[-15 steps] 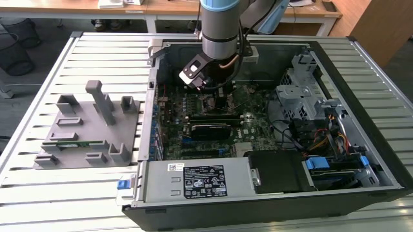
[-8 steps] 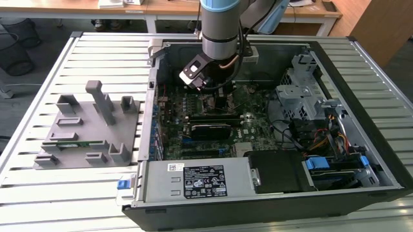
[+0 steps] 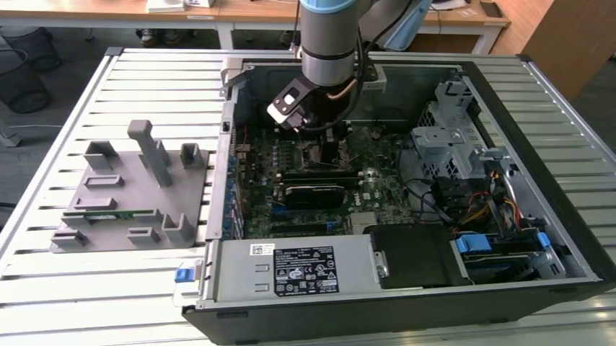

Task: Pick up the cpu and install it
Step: 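Place the cpu into insertion slot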

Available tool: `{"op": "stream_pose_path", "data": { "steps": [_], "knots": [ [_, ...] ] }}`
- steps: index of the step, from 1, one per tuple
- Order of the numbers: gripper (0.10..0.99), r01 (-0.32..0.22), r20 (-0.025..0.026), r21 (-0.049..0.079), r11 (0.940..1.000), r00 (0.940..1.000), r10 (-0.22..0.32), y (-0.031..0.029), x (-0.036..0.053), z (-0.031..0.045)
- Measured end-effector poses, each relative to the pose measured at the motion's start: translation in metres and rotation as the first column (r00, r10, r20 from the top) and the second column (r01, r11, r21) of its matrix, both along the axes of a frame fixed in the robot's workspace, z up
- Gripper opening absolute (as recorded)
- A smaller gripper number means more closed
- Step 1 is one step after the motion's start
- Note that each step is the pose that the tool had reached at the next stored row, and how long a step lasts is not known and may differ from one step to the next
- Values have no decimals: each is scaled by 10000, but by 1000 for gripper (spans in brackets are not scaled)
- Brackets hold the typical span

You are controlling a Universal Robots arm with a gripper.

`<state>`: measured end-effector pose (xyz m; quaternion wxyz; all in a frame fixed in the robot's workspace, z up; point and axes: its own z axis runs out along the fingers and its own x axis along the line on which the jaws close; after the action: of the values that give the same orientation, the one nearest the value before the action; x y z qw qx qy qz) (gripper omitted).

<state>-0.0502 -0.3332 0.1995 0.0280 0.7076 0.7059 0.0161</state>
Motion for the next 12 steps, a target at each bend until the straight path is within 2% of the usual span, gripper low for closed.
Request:
{"op": "stream_pose_path", "data": {
  "steps": [3, 5, 6, 9, 10, 11, 12],
  "knots": [
    [596, -1, -2, 1, 10000, 10000, 1, 0, 0, 65],
    [475, -1, -7, 1, 10000, 10000, 1, 0, 0, 93],
    [475, 0, -12, 1, 10000, 10000, 0, 0, 0, 104],
    [298, -1, -18, 1, 10000, 10000, 1, 0, 0, 139],
    [298, -1, -20, 1, 10000, 10000, 1, 0, 0, 152],
    [239, 0, -21, 1, 10000, 10000, 0, 0, 0, 163],
    [239, 0, -22, 1, 10000, 10000, 0, 0, 0, 170]
  ]
}}
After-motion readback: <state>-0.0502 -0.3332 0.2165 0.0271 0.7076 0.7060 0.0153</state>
